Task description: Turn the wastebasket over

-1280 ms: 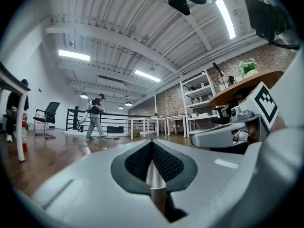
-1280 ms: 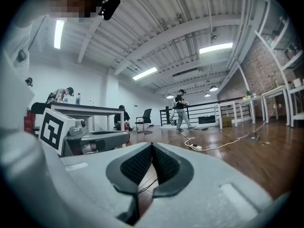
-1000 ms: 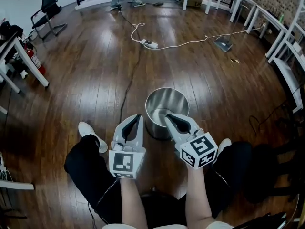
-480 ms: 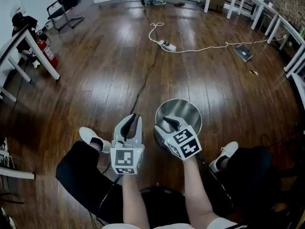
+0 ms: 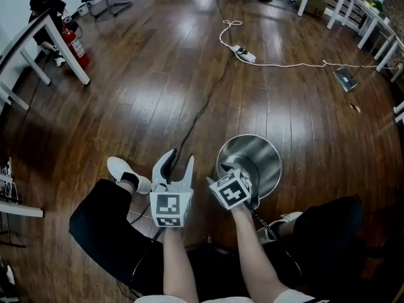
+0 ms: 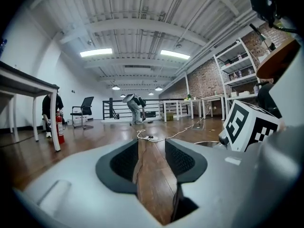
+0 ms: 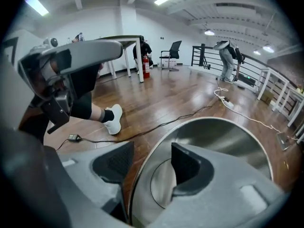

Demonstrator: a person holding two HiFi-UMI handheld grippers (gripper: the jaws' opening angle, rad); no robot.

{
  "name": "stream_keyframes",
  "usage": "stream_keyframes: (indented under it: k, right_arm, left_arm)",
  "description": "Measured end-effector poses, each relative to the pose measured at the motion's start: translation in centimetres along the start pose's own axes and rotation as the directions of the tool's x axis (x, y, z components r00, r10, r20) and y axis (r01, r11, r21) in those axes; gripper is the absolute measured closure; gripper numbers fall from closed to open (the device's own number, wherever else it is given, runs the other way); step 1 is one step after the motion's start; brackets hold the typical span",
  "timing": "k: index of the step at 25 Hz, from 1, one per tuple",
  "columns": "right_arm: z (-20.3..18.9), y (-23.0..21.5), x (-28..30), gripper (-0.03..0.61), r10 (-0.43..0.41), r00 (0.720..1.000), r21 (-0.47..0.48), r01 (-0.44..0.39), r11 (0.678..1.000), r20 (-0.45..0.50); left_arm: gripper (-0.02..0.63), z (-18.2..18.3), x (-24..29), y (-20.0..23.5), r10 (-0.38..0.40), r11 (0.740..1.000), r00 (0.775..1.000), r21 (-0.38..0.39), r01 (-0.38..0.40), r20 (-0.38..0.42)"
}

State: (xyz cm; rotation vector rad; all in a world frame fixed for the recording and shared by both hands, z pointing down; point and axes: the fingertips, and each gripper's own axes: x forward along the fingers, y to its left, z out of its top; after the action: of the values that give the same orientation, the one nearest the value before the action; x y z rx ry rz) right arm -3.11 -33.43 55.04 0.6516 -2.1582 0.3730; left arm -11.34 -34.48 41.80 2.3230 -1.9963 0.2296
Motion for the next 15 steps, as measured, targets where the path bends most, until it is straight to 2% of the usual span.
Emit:
stream_keyframes:
  k: [1, 2, 3, 5, 8, 11, 13, 15]
  right_arm:
    - [-0.2, 0.0, 0.4, 0.354, 0.005, 1.000, -0.006, -0.005, 1.000, -0.007]
    - [-0.2, 0.0, 0.6, 0.448, 0.011, 1.000, -0.004, -0.011, 1.000, -0.009]
    - [-0.3, 0.1, 0.7, 0.471, 0.017, 1.000, 0.008, -0.017, 1.000, -0.006]
    - [-0.4, -0.3, 0.7, 0.477, 0.027, 1.000, 0.051, -0.027, 0.998, 0.011]
    - [0.0, -1.1, 0.0, 0.497, 0.036, 0.997, 0.141, -0.045, 0.989, 0.066]
    - [1.3, -1.8, -1.8, 0.508, 0.056, 0.989, 0.167, -0.078, 0.983, 0.134]
    - [2.6, -2.4, -3.7, 0.509, 0.072, 0.974, 0.194, -0.114, 0.974, 0.215]
    - [3.9, -3.3, -5.7, 0.509, 0.101, 0.939, 0.241, -0.186, 0.952, 0.328]
  left_arm:
    - [0.414, -0.4, 0.1, 0.3, 0.010, 1.000, 1.000, -0.013, -0.010, -0.011]
    - [0.414, -0.7, 0.2, 0.6, 0.019, 0.999, 1.000, -0.030, -0.020, -0.021]
    - [0.414, -0.9, 0.1, 0.9, 0.028, 0.998, 0.999, -0.048, -0.030, -0.027]
    - [0.414, -1.2, 0.1, 1.5, 0.039, 0.997, 0.998, -0.069, -0.042, -0.041]
    - [0.414, -1.9, -0.2, 2.1, 0.051, 0.997, 0.995, -0.060, -0.056, -0.081]
    - [0.416, -1.8, -0.6, 3.2, 0.069, 0.992, 0.995, -0.105, -0.076, -0.077]
    - [0.416, -1.5, -0.6, 3.5, 0.066, 0.986, 0.995, -0.146, -0.076, -0.072]
    - [0.419, -1.3, -0.4, 3.2, 0.057, 0.986, 0.995, -0.154, -0.069, -0.084]
